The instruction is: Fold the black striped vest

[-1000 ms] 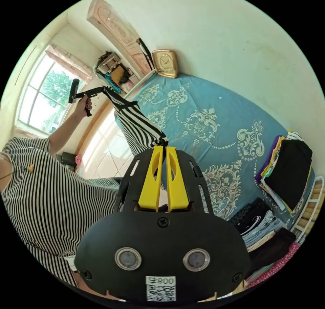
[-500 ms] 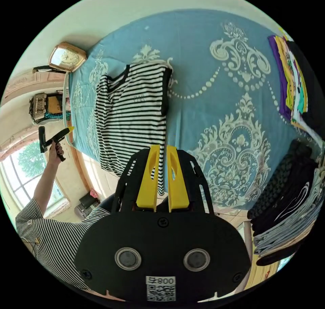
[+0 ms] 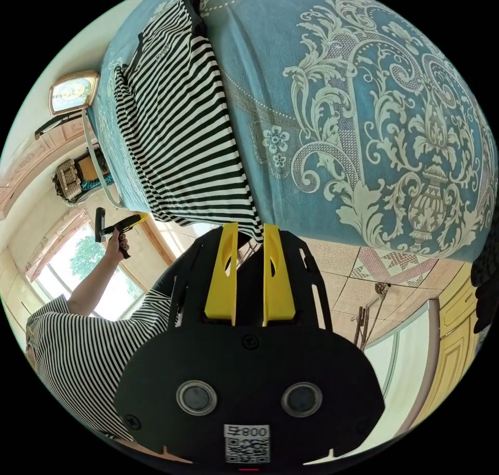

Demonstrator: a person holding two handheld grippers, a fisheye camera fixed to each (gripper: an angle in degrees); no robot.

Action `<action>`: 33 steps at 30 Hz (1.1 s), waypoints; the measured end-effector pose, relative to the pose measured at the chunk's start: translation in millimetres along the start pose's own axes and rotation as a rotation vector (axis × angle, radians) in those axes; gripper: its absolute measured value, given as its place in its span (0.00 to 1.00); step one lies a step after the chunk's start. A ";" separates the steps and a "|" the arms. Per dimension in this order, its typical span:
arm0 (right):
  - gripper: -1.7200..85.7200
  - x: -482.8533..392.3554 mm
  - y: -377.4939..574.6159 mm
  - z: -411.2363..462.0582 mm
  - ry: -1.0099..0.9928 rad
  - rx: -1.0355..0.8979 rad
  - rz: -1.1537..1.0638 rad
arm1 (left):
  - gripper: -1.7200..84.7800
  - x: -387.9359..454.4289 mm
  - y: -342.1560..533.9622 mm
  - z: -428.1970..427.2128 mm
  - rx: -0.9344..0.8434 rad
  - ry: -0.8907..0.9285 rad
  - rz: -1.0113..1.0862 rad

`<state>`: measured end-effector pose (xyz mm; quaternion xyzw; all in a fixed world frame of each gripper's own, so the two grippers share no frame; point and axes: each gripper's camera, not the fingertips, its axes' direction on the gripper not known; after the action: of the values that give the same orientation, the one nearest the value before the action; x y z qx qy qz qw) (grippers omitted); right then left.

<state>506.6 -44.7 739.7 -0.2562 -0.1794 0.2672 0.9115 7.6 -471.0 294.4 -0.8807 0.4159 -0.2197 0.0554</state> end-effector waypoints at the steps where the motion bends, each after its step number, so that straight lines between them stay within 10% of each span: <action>1: 0.12 1.3 -2.6 2.4 -0.002 -0.001 -0.009 | 0.10 1.4 -10.7 -3.6 0.003 -0.015 0.017; 33: 0.10 114.2 15.2 111.9 0.111 0.499 -0.242 | 0.05 -62.0 -41.7 13.3 0.335 -0.151 0.294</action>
<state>539.2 74.0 842.8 -0.0148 -0.0874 0.1779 0.9800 8.4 -398.2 273.1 -0.8031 0.4922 -0.2087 0.2631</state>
